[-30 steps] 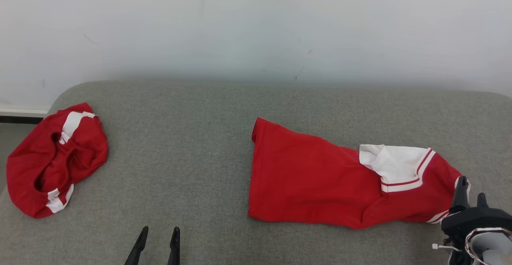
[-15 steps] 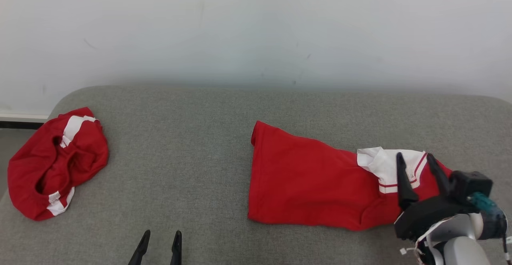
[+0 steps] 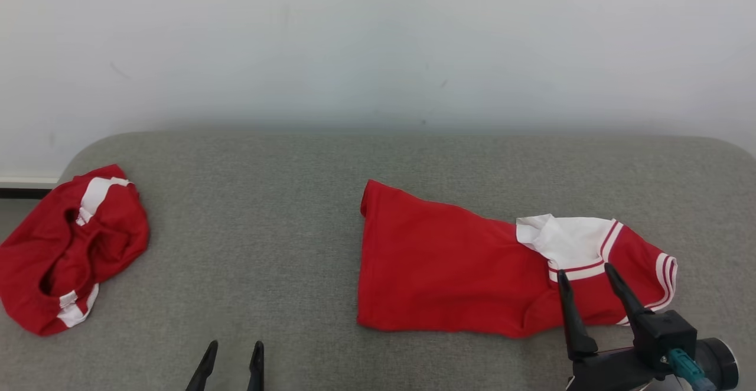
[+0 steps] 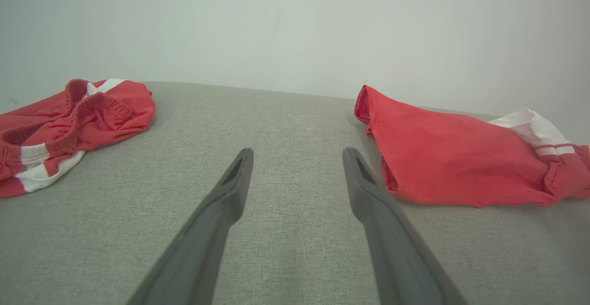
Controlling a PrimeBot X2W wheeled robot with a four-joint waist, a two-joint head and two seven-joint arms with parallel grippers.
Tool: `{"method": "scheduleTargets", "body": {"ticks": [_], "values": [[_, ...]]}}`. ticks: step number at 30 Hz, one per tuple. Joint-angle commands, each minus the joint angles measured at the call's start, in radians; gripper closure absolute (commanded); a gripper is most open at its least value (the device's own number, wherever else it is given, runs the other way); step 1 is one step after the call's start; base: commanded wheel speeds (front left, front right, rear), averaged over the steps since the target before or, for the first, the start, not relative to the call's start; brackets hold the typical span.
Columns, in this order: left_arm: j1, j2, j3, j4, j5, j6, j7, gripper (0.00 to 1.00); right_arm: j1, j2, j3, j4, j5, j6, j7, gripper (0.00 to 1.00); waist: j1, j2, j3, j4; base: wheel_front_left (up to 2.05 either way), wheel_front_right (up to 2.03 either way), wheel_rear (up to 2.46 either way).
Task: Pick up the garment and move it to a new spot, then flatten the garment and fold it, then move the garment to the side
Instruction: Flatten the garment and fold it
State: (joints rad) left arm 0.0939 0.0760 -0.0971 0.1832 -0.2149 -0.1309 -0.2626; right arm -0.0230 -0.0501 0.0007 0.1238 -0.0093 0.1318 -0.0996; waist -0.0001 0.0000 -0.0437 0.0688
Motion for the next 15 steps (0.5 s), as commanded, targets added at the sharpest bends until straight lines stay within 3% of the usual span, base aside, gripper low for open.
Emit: {"method": "scheduleTargets", "body": {"ticks": [1, 4, 12, 15], "values": [[-0.024, 0.008, -0.009, 0.009, -0.005, 0.001, -0.003, 0.0, 0.007, -0.001, -0.007, -0.011, 0.009, -0.002, 0.002, 0.0, 0.0001, 0.0, 0.006, -0.018, 0.0, 0.0, 0.0], [-0.102, 0.025, -0.057, 0.07, -0.033, 0.001, -0.003, 0.0, 0.007, 0.0, -0.006, -0.033, 0.02, -0.002, 0.014, 0.0, 0.0001, 0.0, 0.02, -0.064, 0.0, 0.0, 0.0], [-0.41, 0.049, -0.166, 0.276, -0.138, 0.001, 0.145, 0.0, -0.025, -0.001, 0.017, -0.058, 0.043, -0.002, 0.022, 0.0, 0.0001, 0.0, 0.101, -0.197, 0.0, 0.0, 0.0], [-0.484, 0.052, -0.159, 0.331, -0.17, 0.001, 0.19, 0.0, -0.037, 0.0, 0.023, -0.063, 0.048, -0.002, 0.021, 0.0, 0.0001, 0.0, 0.129, -0.234, 0.0, 0.0, 0.0]]}}
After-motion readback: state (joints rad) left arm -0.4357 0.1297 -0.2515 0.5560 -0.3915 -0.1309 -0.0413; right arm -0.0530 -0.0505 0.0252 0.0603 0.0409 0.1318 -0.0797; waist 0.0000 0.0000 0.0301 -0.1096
